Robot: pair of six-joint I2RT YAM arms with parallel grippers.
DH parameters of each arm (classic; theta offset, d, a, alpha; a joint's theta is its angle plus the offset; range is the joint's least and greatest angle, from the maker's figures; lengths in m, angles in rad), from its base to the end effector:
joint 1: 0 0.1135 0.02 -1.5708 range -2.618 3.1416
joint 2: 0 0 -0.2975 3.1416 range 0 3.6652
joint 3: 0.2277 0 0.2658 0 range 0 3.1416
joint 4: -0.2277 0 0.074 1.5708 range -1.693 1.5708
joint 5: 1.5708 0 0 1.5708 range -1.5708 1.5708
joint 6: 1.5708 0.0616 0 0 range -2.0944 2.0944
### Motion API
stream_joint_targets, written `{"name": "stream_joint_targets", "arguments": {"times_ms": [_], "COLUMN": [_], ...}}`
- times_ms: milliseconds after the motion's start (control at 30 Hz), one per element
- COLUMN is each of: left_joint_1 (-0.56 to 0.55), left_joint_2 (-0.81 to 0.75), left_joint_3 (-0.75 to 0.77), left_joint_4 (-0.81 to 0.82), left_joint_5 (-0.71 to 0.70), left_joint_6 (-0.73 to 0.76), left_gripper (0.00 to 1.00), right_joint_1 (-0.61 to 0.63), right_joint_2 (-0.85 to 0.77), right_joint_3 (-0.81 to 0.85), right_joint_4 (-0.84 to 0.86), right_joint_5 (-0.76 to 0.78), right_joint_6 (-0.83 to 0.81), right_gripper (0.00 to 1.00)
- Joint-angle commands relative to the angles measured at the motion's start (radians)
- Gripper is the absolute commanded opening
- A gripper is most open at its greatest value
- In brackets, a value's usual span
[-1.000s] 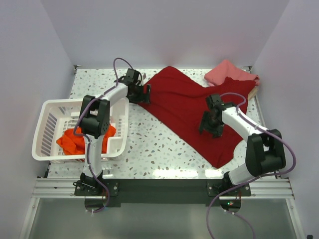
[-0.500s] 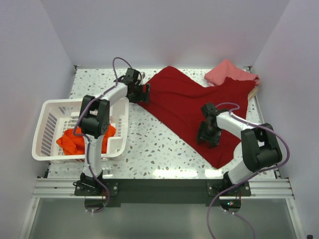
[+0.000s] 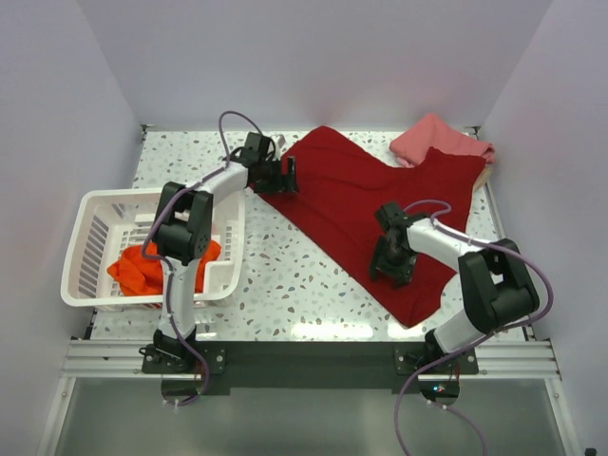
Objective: Fold and stack the t-shirts
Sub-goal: Fold the tshirt
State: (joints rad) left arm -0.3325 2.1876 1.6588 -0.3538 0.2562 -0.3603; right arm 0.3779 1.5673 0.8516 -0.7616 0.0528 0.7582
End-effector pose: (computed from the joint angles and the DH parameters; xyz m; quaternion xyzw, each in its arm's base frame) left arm 0.4966 -0.1880 0.1742 0.0301 0.9342 -0.2267 0.2739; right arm 0.2488 0.0953 0.1515 0.1900 0.9803 0.0029 0.0536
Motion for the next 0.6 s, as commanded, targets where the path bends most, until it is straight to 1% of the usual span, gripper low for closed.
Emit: {"name": "stream_joint_targets", "arguments": {"times_ms": [0, 100, 233, 367, 567], "left_joint_1": [0.001, 0.001, 0.001, 0.003, 0.004], "left_joint_2": [-0.009, -0.014, -0.046, -0.110, -0.143], "left_joint_3": [-0.033, -0.079, -0.143, -0.229, -0.255], "left_joint_4": [0.070, 0.082, 0.061, 0.046, -0.025], "left_joint_5": [0.022, 0.009, -0.043, -0.139, -0.230], "left_joint_6": [-0.017, -0.017, -0.008, 0.004, 0.011], "left_gripper": [0.90, 0.90, 0.90, 0.90, 0.90], "right_joint_1": [0.038, 0.064, 0.095, 0.122, 0.171], "right_joint_2": [0.022, 0.004, -0.021, -0.059, -0.111], "right_joint_3": [-0.078, -0.085, -0.094, -0.127, -0.155], "right_joint_4": [-0.008, -0.019, -0.031, -0.019, -0.024], "right_joint_5": [-0.051, -0.051, -0.050, -0.100, -0.119], "right_joint_6": [0.073, 0.093, 0.122, 0.170, 0.226], "right_gripper": [0.62, 0.62, 0.62, 0.62, 0.62]}}
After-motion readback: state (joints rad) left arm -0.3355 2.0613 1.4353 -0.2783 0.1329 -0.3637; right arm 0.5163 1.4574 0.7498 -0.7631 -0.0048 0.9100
